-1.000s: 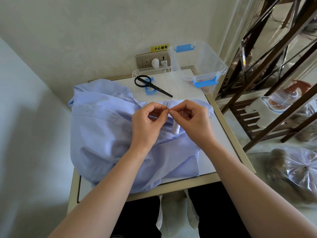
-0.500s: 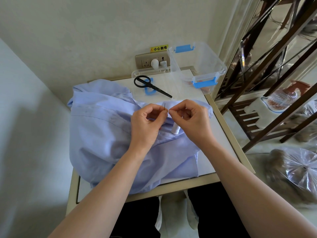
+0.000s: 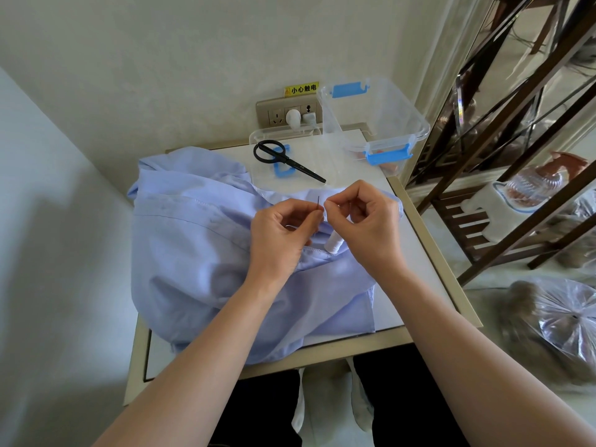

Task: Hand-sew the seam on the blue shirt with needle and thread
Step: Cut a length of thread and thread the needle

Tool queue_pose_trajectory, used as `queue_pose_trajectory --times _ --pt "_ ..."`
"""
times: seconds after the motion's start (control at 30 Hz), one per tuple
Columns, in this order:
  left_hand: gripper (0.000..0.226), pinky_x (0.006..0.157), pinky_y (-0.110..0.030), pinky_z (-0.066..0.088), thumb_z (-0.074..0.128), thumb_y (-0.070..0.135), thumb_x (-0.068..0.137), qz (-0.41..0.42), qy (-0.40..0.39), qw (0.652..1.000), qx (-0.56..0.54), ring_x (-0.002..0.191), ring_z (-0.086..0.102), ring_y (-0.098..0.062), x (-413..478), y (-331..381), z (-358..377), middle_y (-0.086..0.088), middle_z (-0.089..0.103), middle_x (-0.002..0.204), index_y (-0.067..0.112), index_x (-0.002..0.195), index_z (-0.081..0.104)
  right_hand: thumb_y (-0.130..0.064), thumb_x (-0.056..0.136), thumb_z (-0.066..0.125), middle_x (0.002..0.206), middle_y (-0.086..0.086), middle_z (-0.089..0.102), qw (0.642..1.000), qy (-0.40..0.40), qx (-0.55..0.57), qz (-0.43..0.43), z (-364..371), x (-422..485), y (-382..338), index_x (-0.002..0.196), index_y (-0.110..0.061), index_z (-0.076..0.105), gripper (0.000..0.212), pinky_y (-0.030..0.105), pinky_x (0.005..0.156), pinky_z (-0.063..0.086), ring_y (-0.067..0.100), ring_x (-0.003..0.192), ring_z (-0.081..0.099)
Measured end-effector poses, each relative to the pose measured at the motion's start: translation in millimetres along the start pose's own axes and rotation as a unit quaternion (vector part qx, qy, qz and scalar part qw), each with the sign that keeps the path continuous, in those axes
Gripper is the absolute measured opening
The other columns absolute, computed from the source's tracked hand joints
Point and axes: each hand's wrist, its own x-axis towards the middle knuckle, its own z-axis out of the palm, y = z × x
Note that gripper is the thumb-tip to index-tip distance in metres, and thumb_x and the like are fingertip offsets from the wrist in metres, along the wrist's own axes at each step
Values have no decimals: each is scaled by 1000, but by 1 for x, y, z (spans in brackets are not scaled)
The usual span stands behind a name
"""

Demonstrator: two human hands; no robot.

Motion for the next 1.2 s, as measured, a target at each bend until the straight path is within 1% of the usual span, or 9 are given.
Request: queue_pose_trajectory --times 0.1,0.23,0.4,0.53,0.7,0.83,0.93,1.03,1.2 --pt "6 63 -22 53 70 3 87 2 2 1000 3 65 69 -9 0 -1 0 8 73 73 3 89 75 -12 78 68 61 -12 51 1000 -1 -4 -5 0 0 0 73 -18 60 11 20 51 33 9 54 39" --pt "6 62 -22 55 69 3 87 7 -4 1000 9 66 70 -8 -1 -1 0 11 72 72 7 89 74 -13 78 68 62 -1 55 1000 -5 -3 -8 0 0 0 72 -20 60 11 26 50 35 24 54 43" --pt "9 65 -32 58 70 5 87 7 -4 1000 15 69 70 -10 1 -2 0 11 73 76 12 89 75 -14 77 67 61 -7 52 1000 -1 -1 -11 1 0 1 71 -24 59 14 22 50 34 14 53 41" --pt "9 66 -32 58 70 6 87 9 -5 1000 19 70 69 -9 0 -3 0 9 73 78 12 89 75 -12 77 68 63 5 57 1000 -6 -1 -5 1 -1 2 72 -16 61 9 28 50 36 25 54 45" --pt "7 65 -28 56 69 6 88 13 -6 1000 22 70 69 -8 0 -3 0 8 73 80 9 91 75 -12 77 69 62 4 56 1000 -8 -1 -1 0 -1 3 72 -13 61 9 22 51 35 11 54 42" --pt "7 65 -25 56 70 5 88 18 -5 999 26 70 69 -6 -1 -3 0 9 73 80 8 91 75 -12 77 69 62 3 56 1000 -6 -1 -2 0 -1 3 72 -15 61 10 24 51 36 11 55 43" --pt "7 67 -29 57 70 6 87 15 -2 1000 26 72 69 -8 0 -4 0 6 73 80 6 92 76 -12 77 68 62 1 55 1000 -1 -3 -3 0 -1 2 71 -20 59 14 24 51 35 11 54 42" --pt "7 68 -34 58 70 7 88 15 -2 1000 27 73 70 -12 0 -5 0 4 74 82 7 92 76 -12 77 67 63 4 56 1000 0 -3 -5 0 -1 2 71 -18 60 11 25 51 36 17 54 43" --pt "8 68 -35 59 70 8 88 16 -5 1000 24 73 70 -12 0 -6 -1 4 74 82 7 93 76 -12 77 68 63 4 57 1000 -2 -9 -10 0 -1 2 72 -13 61 8 24 51 36 15 54 43"
